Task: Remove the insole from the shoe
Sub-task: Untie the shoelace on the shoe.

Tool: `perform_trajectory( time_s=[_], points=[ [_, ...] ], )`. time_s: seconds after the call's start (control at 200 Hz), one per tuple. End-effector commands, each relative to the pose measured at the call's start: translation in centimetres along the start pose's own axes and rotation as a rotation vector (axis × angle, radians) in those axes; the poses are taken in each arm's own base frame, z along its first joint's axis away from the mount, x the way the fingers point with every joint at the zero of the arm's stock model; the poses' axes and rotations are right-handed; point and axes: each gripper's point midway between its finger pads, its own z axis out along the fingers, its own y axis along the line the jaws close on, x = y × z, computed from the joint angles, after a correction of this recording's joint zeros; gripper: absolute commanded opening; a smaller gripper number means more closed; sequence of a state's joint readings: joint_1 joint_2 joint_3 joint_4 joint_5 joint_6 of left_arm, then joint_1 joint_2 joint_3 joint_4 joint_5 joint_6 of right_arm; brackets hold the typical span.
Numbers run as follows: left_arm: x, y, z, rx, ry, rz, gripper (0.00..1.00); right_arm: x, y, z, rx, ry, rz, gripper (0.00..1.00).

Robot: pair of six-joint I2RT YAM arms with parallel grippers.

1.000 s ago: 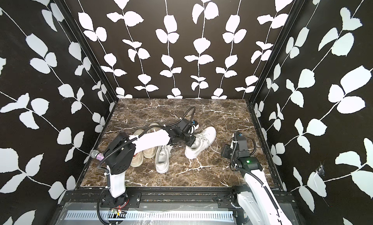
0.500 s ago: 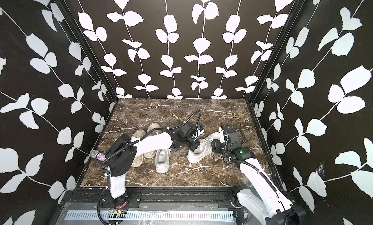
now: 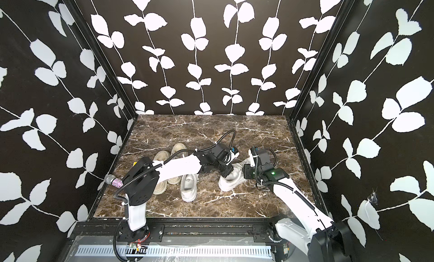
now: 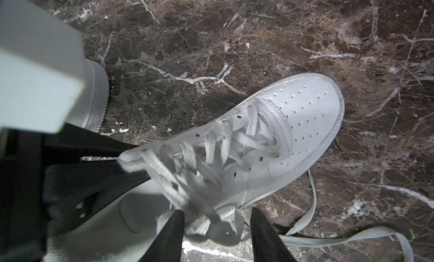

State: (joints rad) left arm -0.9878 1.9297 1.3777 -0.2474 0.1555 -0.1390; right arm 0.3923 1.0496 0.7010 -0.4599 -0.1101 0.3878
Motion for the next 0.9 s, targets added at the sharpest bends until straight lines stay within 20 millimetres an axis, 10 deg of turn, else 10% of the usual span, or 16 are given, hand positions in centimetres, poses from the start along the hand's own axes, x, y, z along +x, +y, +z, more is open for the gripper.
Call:
perform_trajectory(
  time_s=[0.0, 0.425, 0.895],
  points=[
    [-6.1, -2.8, -4.1, 0.073, -0.197, 0.064, 0.00, -1.2, -0.1, -0.1, 0.031, -0.033, -0.021, 0.44],
    [-6.3, -3.7, -4.4, 0.091, -0.210, 0.081, 0.00, -1.1, -2.6, 0.8, 0.189, -0.044, 0.003, 0.38],
    [-5.9, -3.2, -4.0, 0.064, -0.200, 0.075, 0.00, 0.9, -0.1, 0.2, 0.068, -0.005, 0.004, 0.37]
  ],
)
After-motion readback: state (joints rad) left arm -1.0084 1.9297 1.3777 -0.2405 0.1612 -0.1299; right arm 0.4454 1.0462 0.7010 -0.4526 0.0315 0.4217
